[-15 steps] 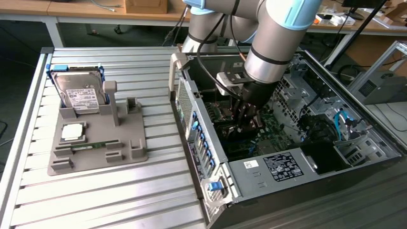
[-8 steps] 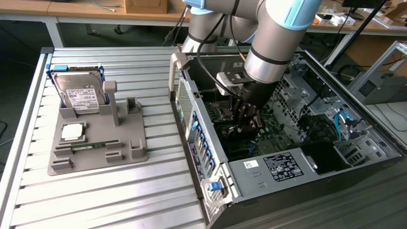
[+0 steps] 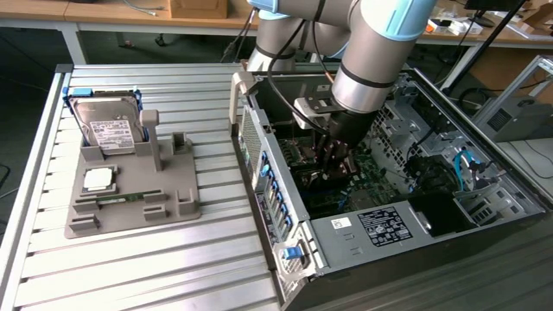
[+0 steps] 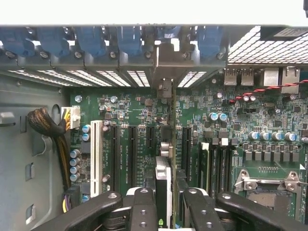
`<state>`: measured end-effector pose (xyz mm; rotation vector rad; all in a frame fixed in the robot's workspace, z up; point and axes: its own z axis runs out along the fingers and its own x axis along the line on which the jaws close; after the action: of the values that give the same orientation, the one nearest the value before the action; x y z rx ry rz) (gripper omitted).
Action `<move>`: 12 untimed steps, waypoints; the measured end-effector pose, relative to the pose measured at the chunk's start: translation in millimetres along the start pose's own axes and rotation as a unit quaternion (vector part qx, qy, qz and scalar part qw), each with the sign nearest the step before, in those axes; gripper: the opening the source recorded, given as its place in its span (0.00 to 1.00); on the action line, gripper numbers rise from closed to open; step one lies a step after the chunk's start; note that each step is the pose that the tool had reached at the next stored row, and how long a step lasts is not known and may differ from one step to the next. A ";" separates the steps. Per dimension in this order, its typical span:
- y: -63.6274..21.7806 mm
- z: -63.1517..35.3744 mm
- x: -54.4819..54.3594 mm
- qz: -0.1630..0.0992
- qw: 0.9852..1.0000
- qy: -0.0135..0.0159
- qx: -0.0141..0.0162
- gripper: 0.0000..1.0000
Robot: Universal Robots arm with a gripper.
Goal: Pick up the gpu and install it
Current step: 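Insert the gpu into the slot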
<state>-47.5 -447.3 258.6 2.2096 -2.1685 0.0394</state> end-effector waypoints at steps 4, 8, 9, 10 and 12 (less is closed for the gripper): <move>0.0 -2.1 0.0 0.000 1.000 0.000 0.000 0.27; 0.0 -3.5 0.1 0.000 1.000 0.000 0.000 0.27; 0.1 -4.5 0.3 0.000 1.000 0.000 0.000 0.27; 0.1 -5.4 0.3 0.000 1.000 0.000 0.000 0.27; 0.1 -7.5 0.4 0.000 1.000 0.000 0.000 0.27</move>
<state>-47.5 -447.3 266.1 2.2097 -2.1685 0.0399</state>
